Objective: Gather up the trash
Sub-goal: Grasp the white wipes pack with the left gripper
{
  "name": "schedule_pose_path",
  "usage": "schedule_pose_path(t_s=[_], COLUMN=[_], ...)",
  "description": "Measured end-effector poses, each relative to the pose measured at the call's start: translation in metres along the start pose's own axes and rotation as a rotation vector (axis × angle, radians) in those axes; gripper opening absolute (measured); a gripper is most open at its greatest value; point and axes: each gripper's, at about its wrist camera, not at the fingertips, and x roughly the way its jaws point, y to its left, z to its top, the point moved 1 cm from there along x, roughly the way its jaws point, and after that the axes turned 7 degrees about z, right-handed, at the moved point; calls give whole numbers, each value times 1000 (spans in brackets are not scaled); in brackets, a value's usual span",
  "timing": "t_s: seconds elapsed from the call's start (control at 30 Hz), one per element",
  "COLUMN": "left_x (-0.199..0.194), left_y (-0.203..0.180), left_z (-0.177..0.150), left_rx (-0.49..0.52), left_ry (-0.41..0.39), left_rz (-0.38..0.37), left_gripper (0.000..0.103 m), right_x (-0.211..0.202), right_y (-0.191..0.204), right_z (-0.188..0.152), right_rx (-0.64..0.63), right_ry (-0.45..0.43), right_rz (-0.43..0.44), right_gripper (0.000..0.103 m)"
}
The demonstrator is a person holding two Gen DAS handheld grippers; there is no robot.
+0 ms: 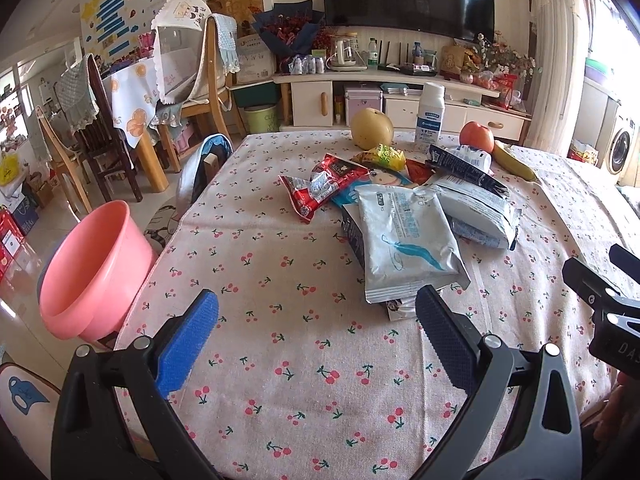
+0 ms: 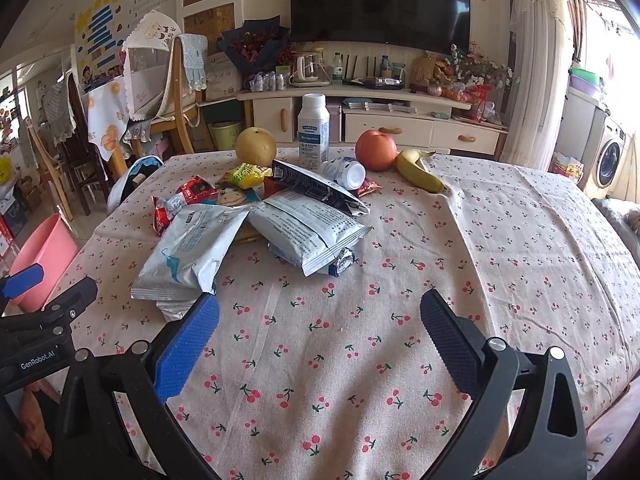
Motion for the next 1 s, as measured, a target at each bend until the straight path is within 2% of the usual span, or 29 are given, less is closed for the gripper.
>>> schedule_pose_path(t_s=[0.23, 0.4, 0.47, 0.7, 0.83, 1.0], left_x=[23, 42, 48, 75, 90, 107], left_y=[-2, -17, -27, -60, -72, -83], left_z=[5, 12, 18, 36, 43, 47], left_rx=[-47, -40, -5, 85, 111, 142], left_ry=[87, 139, 146, 196, 226, 255], left_rz=[-225, -326, -328, -292, -279, -262], left_gripper=[99, 99, 99, 99, 99, 99], right_x=[18, 38, 49, 91, 110, 129], right_y=[-19, -27, -35, -61, -68, -62], right_z=[7, 22, 29, 51, 65, 78], right_rx=[94, 94, 104, 265, 318, 245], right_ry=[30, 41, 47, 82, 91, 105], right_rz=[78, 113, 123, 227, 270, 261], right_gripper=[99, 99, 99, 98, 97, 94])
